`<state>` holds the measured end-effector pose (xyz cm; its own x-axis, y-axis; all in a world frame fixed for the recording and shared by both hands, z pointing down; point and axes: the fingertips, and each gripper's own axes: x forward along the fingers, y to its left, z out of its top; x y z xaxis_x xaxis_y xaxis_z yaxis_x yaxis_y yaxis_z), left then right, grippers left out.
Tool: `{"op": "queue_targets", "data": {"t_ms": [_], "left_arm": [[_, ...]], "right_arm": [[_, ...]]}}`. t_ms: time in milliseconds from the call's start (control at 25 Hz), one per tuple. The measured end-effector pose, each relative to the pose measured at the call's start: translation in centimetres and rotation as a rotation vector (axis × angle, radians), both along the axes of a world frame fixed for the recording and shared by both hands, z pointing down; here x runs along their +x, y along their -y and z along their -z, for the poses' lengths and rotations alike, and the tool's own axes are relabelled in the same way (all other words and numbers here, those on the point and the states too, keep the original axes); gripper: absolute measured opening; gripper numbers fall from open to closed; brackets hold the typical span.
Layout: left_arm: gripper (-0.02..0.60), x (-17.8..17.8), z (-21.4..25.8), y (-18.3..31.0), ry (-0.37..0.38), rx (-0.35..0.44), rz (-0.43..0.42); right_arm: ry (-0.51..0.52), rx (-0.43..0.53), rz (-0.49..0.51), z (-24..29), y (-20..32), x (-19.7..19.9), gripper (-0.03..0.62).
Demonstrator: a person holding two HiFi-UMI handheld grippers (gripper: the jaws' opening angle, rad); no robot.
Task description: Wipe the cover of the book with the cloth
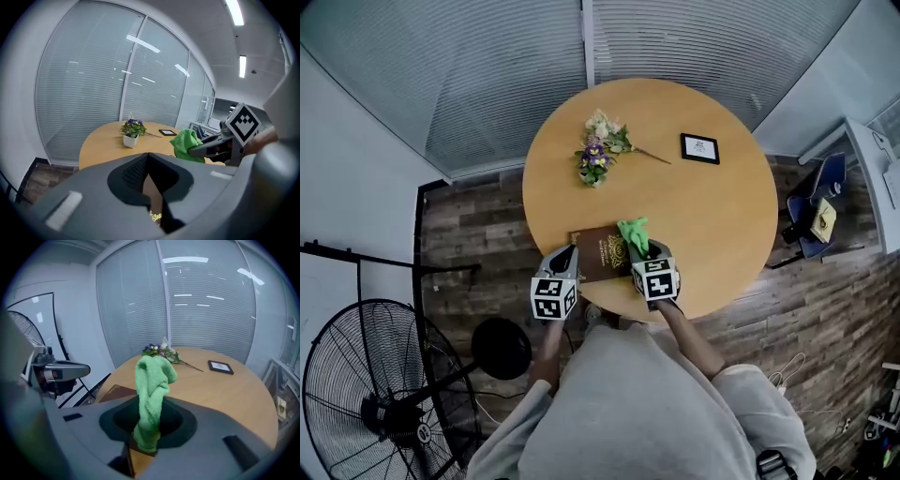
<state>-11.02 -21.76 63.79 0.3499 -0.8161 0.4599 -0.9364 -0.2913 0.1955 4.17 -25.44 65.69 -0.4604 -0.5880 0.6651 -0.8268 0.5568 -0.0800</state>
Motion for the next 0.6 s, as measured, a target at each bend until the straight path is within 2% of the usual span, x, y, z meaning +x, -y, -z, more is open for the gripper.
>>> {"op": "queue_targets", "data": {"t_ms": [600], "left_arm": [[0.009, -5.6, -0.5, -4.2, 0.014, -0.015, 0.163]], "right_arm": [[0.12, -0.042, 0.285, 1.0, -5.2, -12.1, 0.103]]}}
